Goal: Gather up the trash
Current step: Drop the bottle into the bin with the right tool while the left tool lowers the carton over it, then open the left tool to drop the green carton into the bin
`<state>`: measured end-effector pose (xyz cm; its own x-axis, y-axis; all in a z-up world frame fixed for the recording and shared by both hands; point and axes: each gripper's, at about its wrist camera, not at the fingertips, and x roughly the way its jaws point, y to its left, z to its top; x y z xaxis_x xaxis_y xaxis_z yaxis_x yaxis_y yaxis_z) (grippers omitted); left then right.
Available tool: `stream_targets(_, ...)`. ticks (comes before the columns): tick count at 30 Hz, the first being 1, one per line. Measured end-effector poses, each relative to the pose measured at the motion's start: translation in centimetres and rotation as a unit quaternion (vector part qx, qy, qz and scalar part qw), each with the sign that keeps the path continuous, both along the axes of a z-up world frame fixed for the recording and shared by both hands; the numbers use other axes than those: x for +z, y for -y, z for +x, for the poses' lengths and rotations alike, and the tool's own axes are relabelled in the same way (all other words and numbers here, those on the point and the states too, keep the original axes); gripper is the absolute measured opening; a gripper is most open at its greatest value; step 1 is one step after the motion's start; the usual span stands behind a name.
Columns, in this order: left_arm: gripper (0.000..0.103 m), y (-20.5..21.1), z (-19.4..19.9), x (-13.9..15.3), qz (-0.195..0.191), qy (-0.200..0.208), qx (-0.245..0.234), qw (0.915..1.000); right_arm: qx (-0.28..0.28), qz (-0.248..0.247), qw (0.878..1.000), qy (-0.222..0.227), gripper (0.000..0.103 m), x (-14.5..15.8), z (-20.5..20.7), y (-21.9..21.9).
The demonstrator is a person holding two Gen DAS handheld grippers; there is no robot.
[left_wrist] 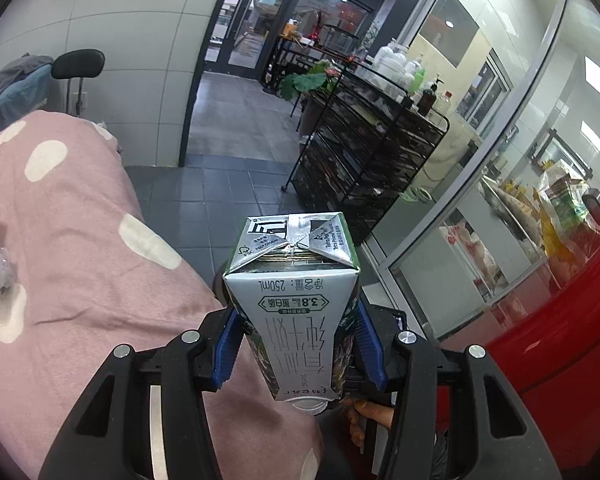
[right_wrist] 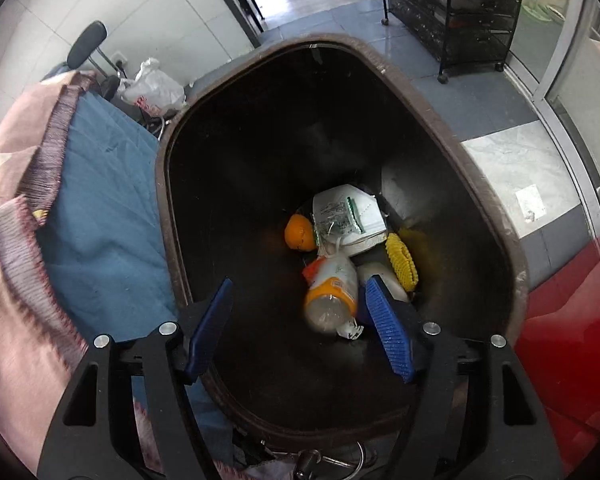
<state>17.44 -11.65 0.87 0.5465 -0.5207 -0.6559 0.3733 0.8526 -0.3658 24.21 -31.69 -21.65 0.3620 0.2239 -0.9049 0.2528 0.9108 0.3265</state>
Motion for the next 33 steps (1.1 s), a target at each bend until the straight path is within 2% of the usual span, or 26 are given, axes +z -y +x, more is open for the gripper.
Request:
stream_targets(13,0.05,5.2,1.3,-4.1,0.05,-0.033,-0.05,0.9969,-0.068,-0.047,0.996,0.046,0.069,3.8,-5.4,3.7)
stream_targets(22,0.05,8.6,2.3,-7.5,0.106,-0.053,-0.076,0.9901,-0.094,-0.059,0.993,0.05,0.069,3.9,-7.3,5.6)
stream_targets(33,0.052,9.8,2.6,-10.2,0.142,-0.072,-0.093,0.9828,-0.115,-0.06,0.991,0.043,0.069,3.2,-7.9,7.0)
